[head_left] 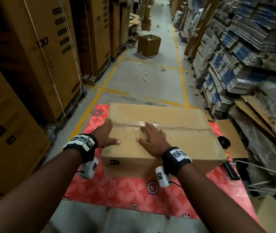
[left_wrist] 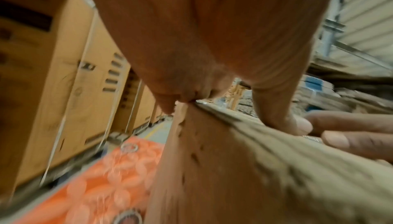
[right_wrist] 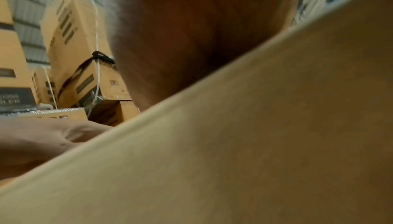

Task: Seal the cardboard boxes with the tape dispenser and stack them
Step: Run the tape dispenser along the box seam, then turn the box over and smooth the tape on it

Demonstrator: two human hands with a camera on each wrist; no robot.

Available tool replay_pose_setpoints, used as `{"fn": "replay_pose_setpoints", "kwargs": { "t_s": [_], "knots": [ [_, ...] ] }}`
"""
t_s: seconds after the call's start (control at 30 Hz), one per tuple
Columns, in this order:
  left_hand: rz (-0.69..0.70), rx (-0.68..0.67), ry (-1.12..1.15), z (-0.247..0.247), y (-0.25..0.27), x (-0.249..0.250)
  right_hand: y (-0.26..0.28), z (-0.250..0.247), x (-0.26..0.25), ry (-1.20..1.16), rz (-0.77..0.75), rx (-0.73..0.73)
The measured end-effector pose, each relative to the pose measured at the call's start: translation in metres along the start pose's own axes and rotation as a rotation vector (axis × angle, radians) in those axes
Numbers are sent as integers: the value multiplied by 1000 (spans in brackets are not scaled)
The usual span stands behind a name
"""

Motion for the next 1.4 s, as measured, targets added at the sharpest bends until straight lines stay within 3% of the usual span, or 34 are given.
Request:
{"fn": "replay_pose_setpoints", "kwargs": {
  "t_s": [0.1,0.17,0.37,0.5,0.57,0.67,0.73,0.8,0.9,0.97,1.03,1.1,1.17,1.3,1.4],
  "knots": [
    [61,136,475,2,7,-12,-3,-9,1,-20,117,31],
    [70,181,654,8,8,-16,-5,-3,-16,-3,107,-16],
    [-23,92,996,24,8,-23,-6,15,-47,59,81,-73],
    [-164,73,1088,22,8,-37,-4,-1,-61,-143,-105,100],
    [-177,135,1139,13,3,-41,-10,-2,-65,-212,-84,137],
    [-130,127,1208,18,-6,-39,-17,13,-72,-83,-15,101],
    [-119,74,1142,28,-7,-40,-18,26,-78,19,11,14],
    [-140,52,1135,34,-7,-47,-17,30,-88,15,-88,-31],
    [-135,188,1041,19,-12,-67,-15,23,-104,-192,-262,82],
    [-44,339,767,-4,-16,-72,-18,22,-106,-210,-207,118],
    [92,384,336,-26,-19,-63,-23,32,-106,-67,-133,77],
    [221,298,-66,-39,-23,-42,-22,45,-111,14,-84,-3],
    [309,167,-302,-44,-33,-26,-19,54,-119,33,-45,-37],
    [359,9,-511,-45,-50,-18,-16,58,-125,44,9,-34],
    [360,-1,-501,-37,-52,-22,-17,56,-128,39,11,-42]
  ]
}}
Point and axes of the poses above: each hand's wrist, its own y-axis away from the middle knuckle, its own z-axis out of the palm, x = y × z, the point moved 3 cm from there along -y, towards the middle knuckle, and after that the axes turned 2 degrees about z, right-handed, at the moved point
